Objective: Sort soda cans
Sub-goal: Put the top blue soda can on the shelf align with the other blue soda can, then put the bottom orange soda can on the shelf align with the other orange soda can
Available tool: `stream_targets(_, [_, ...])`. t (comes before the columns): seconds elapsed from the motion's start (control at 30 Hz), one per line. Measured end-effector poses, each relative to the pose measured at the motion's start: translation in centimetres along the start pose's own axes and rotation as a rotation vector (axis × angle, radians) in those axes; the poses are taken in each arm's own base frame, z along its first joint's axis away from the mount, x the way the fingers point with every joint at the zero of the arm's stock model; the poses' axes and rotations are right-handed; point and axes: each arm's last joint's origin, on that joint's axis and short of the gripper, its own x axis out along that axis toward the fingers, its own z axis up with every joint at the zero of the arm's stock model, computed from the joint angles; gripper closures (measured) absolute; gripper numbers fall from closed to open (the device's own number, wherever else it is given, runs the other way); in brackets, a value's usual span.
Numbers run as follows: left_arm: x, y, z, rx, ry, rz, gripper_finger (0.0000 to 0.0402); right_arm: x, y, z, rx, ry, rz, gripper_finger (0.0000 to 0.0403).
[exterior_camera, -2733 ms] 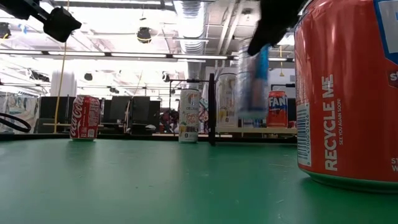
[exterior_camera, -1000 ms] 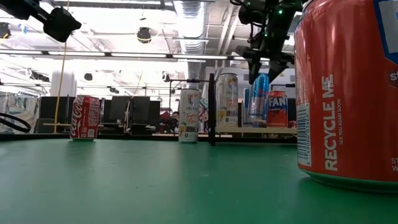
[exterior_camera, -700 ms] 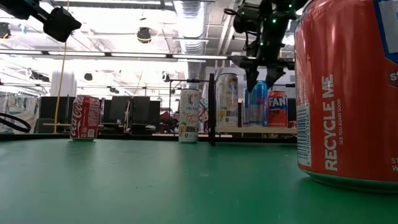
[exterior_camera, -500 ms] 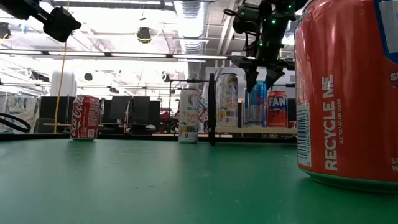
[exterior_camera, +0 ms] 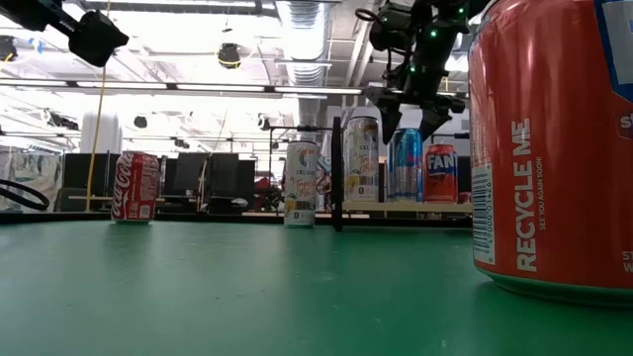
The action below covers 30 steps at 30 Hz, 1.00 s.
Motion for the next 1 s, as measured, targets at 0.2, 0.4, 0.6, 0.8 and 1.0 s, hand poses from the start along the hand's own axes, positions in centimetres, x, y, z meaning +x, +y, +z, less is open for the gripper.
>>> stream_targets(0.2, [0.0,0.0,0.0,0.000,0.000,0.000,0.0042,-1.7,-0.3,0.6,-0.016,-0.021,0.015,0.0036])
stream_targets(0.4, [0.0,0.0,0.0,0.001,0.000,-0.001,0.0042,-5.7,-0.2,0.7,-0.051,-0.084,0.096,0.0043])
stream_targets(0.6, [0.0,0.0,0.0,0.000,0.000,-0.001,0.0042,-8.4,0.8,-1.9,-0.180,-0.071,0.167,0.0077])
stream_targets(0.8, [0.1,0.0,-0.1,0.000,-0.002,-0.002,0.0042,-11.0,3.7,-6.2,-0.328,0.020,0.365,0.0146])
stream_targets(1.0, [0.3,0.0,-0.3,-0.002,-0.001,-0.002,0.0042,-16.6,8.1,-13.1,-0.497,0.058,0.716,0.0172])
